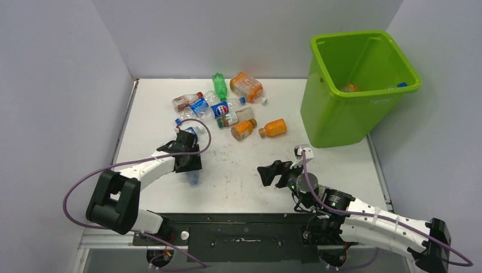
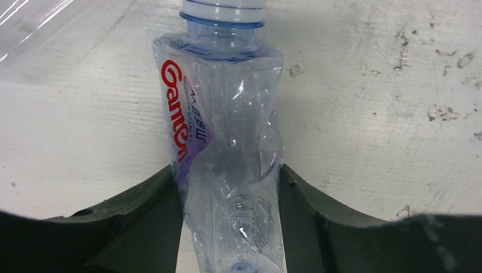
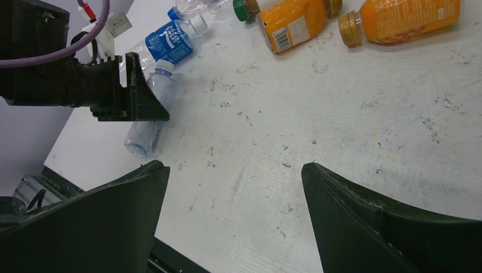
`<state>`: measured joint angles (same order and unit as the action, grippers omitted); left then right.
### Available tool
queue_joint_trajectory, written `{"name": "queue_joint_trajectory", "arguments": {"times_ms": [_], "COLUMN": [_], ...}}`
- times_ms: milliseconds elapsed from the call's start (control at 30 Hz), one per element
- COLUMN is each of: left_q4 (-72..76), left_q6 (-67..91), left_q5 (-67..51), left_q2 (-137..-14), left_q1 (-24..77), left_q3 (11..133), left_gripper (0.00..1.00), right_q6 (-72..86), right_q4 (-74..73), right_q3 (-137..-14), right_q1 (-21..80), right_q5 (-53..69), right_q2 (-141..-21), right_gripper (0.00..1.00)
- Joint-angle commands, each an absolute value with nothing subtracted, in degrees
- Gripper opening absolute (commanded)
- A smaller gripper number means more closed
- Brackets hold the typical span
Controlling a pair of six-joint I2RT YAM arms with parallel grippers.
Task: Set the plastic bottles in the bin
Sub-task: Pick up the plastic bottle at the center of the board.
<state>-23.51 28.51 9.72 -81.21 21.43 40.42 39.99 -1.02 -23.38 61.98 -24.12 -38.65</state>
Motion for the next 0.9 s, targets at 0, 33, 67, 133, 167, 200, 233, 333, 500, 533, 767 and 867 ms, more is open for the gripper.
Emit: {"name": "queue_joint_trajectory", "arguments": {"times_ms": [0,33,67,133,167,200,233,333,500,533,767,867], "left_q4": [-22.0,-21.9,-21.6,-20.9,-20.2,-19.4,-18.5,-12.8,6.6,12.3,46.4,53.0], "left_q6": [28.5,28.5,28.5,28.5,28.0,27.5,26.8,23.8,19.7,19.5,26.4,30.7], "left_q5": [9.8,9.8,9.7,7.6,6.0,4.4,2.9,-6.1,-21.4,-23.8,-35.1,-37.7], "left_q2": [-76.8,-75.5,-73.9,-70.1,-68.2,-66.0,-64.1,-59.1,-53.2,-51.6,-45.9,-45.4], "left_q1": [22.8,23.2,23.5,24.2,24.4,24.8,25.1,25.6,26.5,26.6,27.9,28.2], "left_q3": [41.2,41.0,40.8,40.8,41.2,41.9,42.9,45.6,44.0,41.9,24.9,23.1], "left_gripper": [0.44,0.42,0.4,0.38,0.38,0.37,0.36,0.33,0.3,0.29,0.26,0.24], "right_q6": [40.6,40.5,40.4,39.9,39.4,38.7,38.0,35.3,30.7,30.2,26.5,25.6], "right_q4": [-1.8,-2.3,-2.7,-3.9,-4.7,-6.1,-7.2,-9.8,-7.8,-6.3,-2.2,-2.1], "right_q3": [-25.1,-25.4,-25.8,-27.1,-28.2,-29.6,-31.1,-36.7,-43.7,-44.4,-48.9,-51.9], "right_q1": [62.3,62.3,62.3,62.3,62.3,62.3,62.4,62.4,62.4,62.4,62.4,62.4], "right_q5": [-24.0,-23.9,-23.8,-23.7,-23.6,-23.6,-23.5,-22.4,-14.2,-11.8,-4.2,-2.6], "right_q2": [-37.6,-37.5,-37.4,-37.2,-37.1,-37.2,-37.2,-37.1,-35.8,-35.5,-36.7,-40.5], "right_gripper": [0.9,0.9,0.9,0.9,0.9,0.9,0.9,0.9,0.9,0.9,0.9,0.9]}}
